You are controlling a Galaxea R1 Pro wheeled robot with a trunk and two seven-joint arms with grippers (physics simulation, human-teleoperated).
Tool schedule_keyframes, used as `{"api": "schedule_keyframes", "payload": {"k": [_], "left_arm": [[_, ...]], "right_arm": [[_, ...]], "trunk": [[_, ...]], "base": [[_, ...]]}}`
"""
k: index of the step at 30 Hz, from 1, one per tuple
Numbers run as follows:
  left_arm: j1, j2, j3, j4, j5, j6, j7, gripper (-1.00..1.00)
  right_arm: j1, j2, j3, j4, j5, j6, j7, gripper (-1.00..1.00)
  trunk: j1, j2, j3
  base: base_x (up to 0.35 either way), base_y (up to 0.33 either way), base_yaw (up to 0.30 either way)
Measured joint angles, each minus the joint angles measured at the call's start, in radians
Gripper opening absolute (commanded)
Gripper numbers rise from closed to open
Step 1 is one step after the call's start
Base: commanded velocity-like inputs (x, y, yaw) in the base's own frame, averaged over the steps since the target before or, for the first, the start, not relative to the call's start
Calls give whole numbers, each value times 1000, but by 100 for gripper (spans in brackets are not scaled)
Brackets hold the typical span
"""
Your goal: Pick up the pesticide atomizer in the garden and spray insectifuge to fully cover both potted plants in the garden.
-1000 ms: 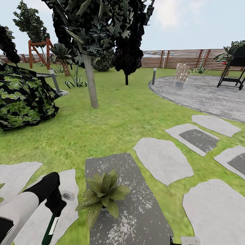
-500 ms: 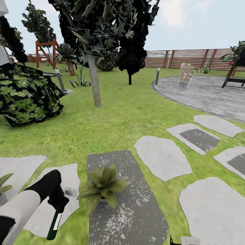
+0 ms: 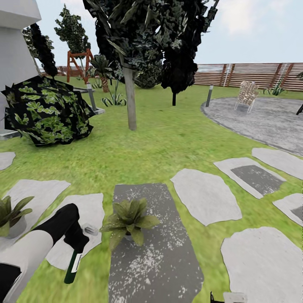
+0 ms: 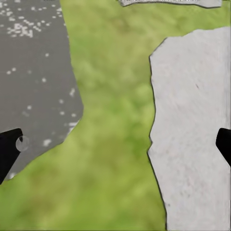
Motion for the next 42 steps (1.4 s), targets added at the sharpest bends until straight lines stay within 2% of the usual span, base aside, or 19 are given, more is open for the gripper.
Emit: {"api": "schedule_keyframes", "payload": {"k": [9, 13, 16, 26, 32, 42], "left_arm": [[0, 0, -5, -9, -4, 1, 1, -100], [9, 0, 0, -9, -104, 1, -2, -100], [10, 1, 4, -10, -128, 3, -6, -100], [7, 0, 9, -9, -132, 4, -9, -100], [8, 0, 10, -8, -132, 3, -8, -100], [14, 4, 2, -3, -134, 4, -1, -100]], "right_arm": [[0, 0, 1, 0, 3, 0, 1, 100], [0, 0, 1, 0, 3, 0, 1, 100], [0, 0, 1, 0, 3, 0, 1, 100], [0, 0, 1, 0, 3, 0, 1, 100], [0, 0, 1, -1, 3, 0, 1, 100], [0, 0, 1, 1, 3, 1, 1, 100]], "trunk": [[0, 0, 0], [0, 0, 0], [1, 0, 0], [1, 0, 0], [0, 0, 0], [0, 0, 0]], "base": [[181, -243, 1], [120, -204, 37], [-174, -205, 230], [-202, -212, 253], [40, -249, 26], [9, -20, 119]]}}
